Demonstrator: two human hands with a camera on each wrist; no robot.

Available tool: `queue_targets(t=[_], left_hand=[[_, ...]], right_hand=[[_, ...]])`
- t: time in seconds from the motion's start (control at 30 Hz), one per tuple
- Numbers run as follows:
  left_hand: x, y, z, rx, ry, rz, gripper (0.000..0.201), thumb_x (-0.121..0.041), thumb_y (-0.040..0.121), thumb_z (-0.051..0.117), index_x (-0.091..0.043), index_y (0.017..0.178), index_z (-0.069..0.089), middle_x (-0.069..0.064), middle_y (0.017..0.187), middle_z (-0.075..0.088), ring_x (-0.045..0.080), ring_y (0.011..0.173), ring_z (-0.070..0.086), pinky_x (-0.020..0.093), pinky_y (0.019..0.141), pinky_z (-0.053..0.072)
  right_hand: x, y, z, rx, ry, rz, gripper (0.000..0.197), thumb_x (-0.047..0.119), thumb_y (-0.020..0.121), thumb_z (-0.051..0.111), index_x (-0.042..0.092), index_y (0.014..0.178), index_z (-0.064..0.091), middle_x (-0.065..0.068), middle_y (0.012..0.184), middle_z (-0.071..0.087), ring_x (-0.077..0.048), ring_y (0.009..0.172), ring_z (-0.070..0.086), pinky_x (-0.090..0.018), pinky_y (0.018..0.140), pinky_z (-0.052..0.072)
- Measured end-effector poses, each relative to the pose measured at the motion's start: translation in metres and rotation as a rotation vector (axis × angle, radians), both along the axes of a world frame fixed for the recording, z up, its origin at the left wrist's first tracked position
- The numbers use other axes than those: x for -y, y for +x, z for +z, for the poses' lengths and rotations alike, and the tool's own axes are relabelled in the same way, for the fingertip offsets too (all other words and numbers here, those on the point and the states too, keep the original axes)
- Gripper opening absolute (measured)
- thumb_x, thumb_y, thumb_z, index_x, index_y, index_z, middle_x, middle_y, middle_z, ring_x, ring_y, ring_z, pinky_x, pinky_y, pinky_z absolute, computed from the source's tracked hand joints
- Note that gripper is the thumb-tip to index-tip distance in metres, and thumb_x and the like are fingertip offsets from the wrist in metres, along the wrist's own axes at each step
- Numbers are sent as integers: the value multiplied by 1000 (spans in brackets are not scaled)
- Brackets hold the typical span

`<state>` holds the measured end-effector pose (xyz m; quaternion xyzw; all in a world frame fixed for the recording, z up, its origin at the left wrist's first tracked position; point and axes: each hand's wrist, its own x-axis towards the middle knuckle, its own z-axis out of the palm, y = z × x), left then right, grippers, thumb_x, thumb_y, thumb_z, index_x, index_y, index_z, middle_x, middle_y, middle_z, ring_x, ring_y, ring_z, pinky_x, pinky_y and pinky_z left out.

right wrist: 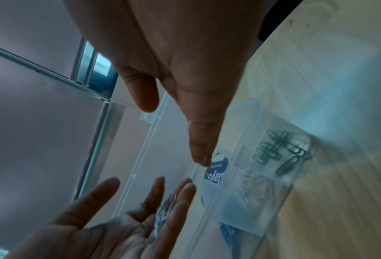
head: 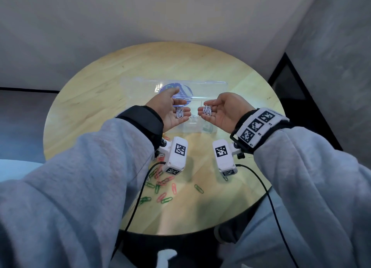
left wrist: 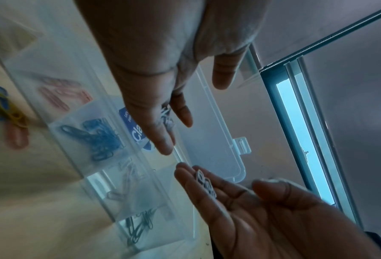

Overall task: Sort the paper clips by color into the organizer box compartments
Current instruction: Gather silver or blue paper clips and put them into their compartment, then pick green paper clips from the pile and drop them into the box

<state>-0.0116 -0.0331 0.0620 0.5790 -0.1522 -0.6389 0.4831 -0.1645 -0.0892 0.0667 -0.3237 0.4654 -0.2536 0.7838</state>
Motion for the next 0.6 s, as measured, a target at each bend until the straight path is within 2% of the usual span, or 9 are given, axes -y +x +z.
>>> queue_targets(t=[0.07,0.13,0.23,0.27,0.33,0.4,0.47,0.53,0.6], left_hand=[[7,0,-1,14,7,-12,43,-46,96,42,-4,92,53,17,98,54,24,82,58,31,76,52],[13,-2,0,9,-4,-17,44,-47,95,42,-5,91,54,16,97,52,23,78,56,30,74,50],[20,-8,3,-13,-30,-18,45,-48,94,43,-5,91,56,11,93,46,19,73,49,29,77,45],[21,-9,3,-8,-34,-27,45,-49,93,44,-6,90,56,9,89,44,17,71,45,27,74,42],[21,-11,3,-10,-42,-45,44,-49,93,44,-7,88,55,3,75,34,14,63,32,23,64,34],[20,-9,3,-20,-59,-27,41,-48,93,44,-8,86,54,1,69,27,13,60,25,23,61,28],[16,-9,4,31,-71,-8,38,-45,94,45,-10,85,55,3,76,39,13,65,38,24,68,36],[7,-14,5,134,-88,-28,31,-37,96,46,-11,82,56,5,88,52,15,79,53,25,75,45],[-7,-21,6,279,-104,-134,20,-24,96,49,-13,80,54,4,86,56,16,76,57,24,69,48]], right_hand=[[3,5,0,20,12,21,16,1,87,29,4,92,43,-16,87,47,-24,72,51,-28,69,49],[5,10,1,26,17,41,14,3,86,30,4,91,43,-17,93,44,-24,75,50,-28,71,46],[5,13,1,9,2,55,21,5,90,30,-1,102,46,-24,119,42,-33,115,47,-34,94,44],[4,13,1,7,-7,50,23,5,90,30,-2,105,46,-24,120,43,-33,120,44,-34,98,43],[3,10,0,-17,-47,33,24,3,90,31,-2,107,48,-19,106,49,-29,106,50,-30,86,47],[1,2,-2,-80,-105,19,26,1,88,32,-1,104,53,-15,97,52,-23,89,52,-27,76,47],[-2,-10,-2,-171,-160,17,25,1,88,35,3,96,58,-11,91,55,-21,80,55,-29,77,49],[-7,-24,-2,-285,-183,30,20,5,87,40,9,85,59,-5,80,56,-18,71,55,-29,71,49],[-15,-36,-5,-384,-167,62,15,6,88,44,10,79,56,-3,70,52,-15,61,49,-25,59,45]])
